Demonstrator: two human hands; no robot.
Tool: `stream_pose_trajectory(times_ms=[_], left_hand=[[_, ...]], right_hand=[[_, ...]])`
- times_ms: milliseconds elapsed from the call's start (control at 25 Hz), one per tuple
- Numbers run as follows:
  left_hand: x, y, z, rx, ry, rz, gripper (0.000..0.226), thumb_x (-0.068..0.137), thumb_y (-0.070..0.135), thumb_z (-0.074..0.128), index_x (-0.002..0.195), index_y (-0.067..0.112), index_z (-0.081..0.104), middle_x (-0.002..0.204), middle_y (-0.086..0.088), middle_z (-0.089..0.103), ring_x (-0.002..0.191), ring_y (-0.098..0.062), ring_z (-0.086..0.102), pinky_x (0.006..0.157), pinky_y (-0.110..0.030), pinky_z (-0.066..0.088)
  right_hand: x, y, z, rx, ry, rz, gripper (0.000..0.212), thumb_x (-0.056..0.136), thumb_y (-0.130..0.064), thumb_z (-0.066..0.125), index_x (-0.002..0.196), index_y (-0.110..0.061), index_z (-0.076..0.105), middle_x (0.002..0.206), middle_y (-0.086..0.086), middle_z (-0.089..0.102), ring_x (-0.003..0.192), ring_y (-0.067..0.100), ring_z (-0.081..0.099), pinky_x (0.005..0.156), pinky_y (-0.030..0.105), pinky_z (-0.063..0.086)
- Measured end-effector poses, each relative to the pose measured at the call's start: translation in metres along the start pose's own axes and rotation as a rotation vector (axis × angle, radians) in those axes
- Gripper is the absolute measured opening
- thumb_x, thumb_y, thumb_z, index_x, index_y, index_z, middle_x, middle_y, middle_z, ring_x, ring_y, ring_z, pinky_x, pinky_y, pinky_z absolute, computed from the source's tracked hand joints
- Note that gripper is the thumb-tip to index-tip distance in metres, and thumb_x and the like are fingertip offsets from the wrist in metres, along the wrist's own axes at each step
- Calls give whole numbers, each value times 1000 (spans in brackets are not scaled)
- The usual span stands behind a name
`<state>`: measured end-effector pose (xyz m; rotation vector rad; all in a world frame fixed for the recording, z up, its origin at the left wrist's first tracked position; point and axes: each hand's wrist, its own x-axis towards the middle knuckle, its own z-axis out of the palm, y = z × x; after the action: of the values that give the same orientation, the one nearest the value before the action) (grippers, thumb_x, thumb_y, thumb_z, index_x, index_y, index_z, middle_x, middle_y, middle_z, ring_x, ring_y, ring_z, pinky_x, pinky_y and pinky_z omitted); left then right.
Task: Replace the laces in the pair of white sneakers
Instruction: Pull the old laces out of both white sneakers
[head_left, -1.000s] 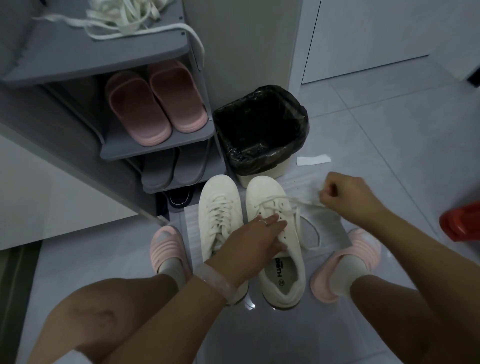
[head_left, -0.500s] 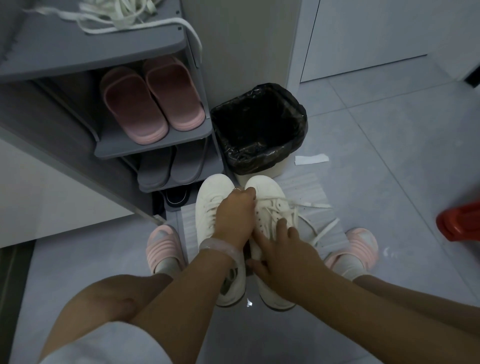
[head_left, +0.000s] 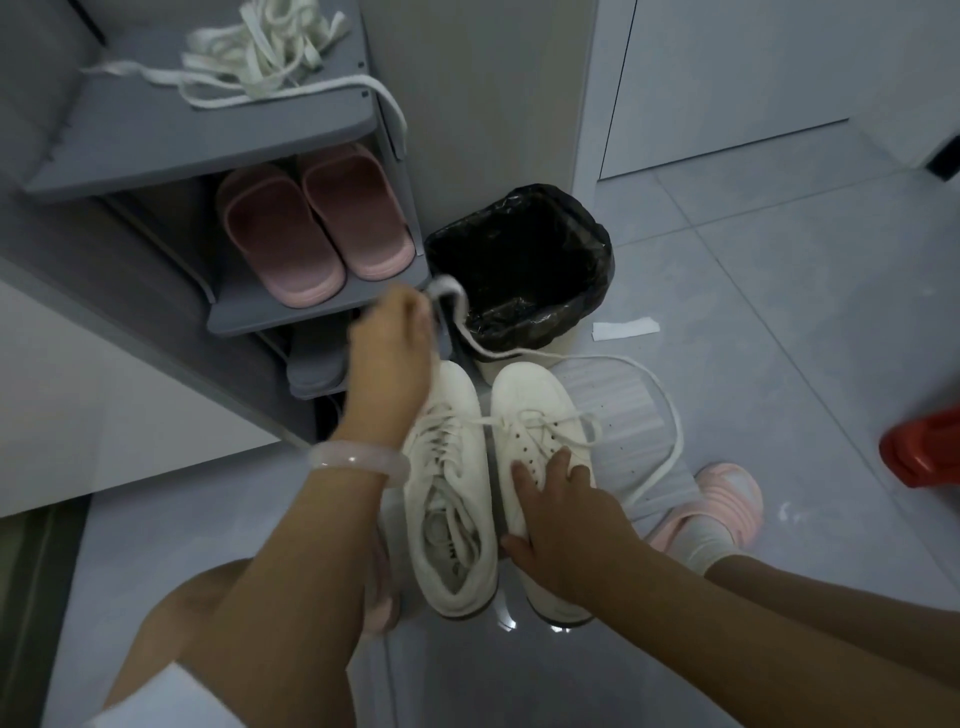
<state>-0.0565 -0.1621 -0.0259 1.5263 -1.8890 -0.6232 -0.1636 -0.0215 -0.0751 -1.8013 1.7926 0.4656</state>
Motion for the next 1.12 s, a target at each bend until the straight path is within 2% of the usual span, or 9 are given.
stream_pose_trajectory(times_ms=[80, 160, 280, 520, 600, 760, 840, 960, 1120], left_hand=[[-22, -8, 31, 58, -382, -13, 12, 95, 14, 43, 89, 11, 53, 79, -6, 58, 65, -17, 50, 56, -22, 37], [-39, -19, 56, 231, -550, 29, 13, 94, 17, 44, 99, 11, 54, 91, -8, 62, 81, -23, 55, 66, -30, 40], [-45, -29, 68, 462, -570, 83, 25, 91, 18, 47, 115, 9, 50, 108, -12, 63, 103, -31, 56, 86, -37, 37], [-31, -26, 51, 445, -527, 21, 17, 88, 16, 55, 93, 1, 62, 100, -18, 63, 98, -33, 55, 71, -30, 33], [-17, -21, 25, 493, -456, 29, 19, 89, 15, 55, 93, 0, 63, 98, -19, 64, 95, -35, 57, 71, -32, 37], [6, -13, -45, 355, 160, -26, 22, 91, 13, 50, 94, -5, 61, 92, -29, 63, 89, -41, 57, 71, -38, 37], [6, -14, -59, 353, 299, -114, 24, 93, 14, 45, 101, -5, 57, 100, -32, 60, 98, -43, 53, 80, -42, 37], [-2, -19, -34, 431, 4, -131, 22, 92, 14, 48, 108, 2, 57, 103, -27, 62, 100, -42, 56, 85, -44, 42], [-25, -27, 22, 494, -414, -2, 29, 88, 17, 50, 114, 15, 63, 111, -13, 65, 105, -33, 58, 89, -37, 46]], right_hand=[[0, 0, 0, 1, 13, 2, 74, 95, -51, 32, 149, -15, -3, 151, 29, -1, 138, 41, 16, 102, 44, 36], [0, 0, 1, -16, 3, 1, 73, 95, -51, 30, 148, -15, -5, 152, 29, -2, 138, 41, 17, 101, 44, 36], [2, 0, 1, -31, -6, 4, 73, 96, -51, 29, 148, -15, -6, 152, 29, -2, 138, 42, 17, 101, 43, 37], [1, 0, 2, -11, 13, 8, 72, 95, -50, 31, 148, -15, -2, 151, 30, -1, 137, 42, 18, 100, 45, 37], [1, -2, 1, -7, 10, 16, 72, 96, -49, 31, 148, -14, -3, 151, 31, -2, 137, 42, 17, 100, 45, 37], [1, -3, 1, -24, 24, 17, 72, 96, -48, 30, 148, -11, -3, 150, 33, -1, 136, 43, 18, 99, 45, 39], [1, -4, 0, -29, 25, 14, 71, 96, -47, 30, 148, -10, -2, 149, 33, 0, 136, 43, 19, 98, 44, 40], [1, -3, 0, -29, 28, 20, 71, 96, -47, 31, 148, -10, -1, 150, 33, 0, 136, 43, 19, 98, 45, 40], [1, -3, 0, -10, 27, 25, 71, 95, -47, 33, 148, -11, 1, 150, 33, 1, 136, 44, 20, 99, 46, 39]])
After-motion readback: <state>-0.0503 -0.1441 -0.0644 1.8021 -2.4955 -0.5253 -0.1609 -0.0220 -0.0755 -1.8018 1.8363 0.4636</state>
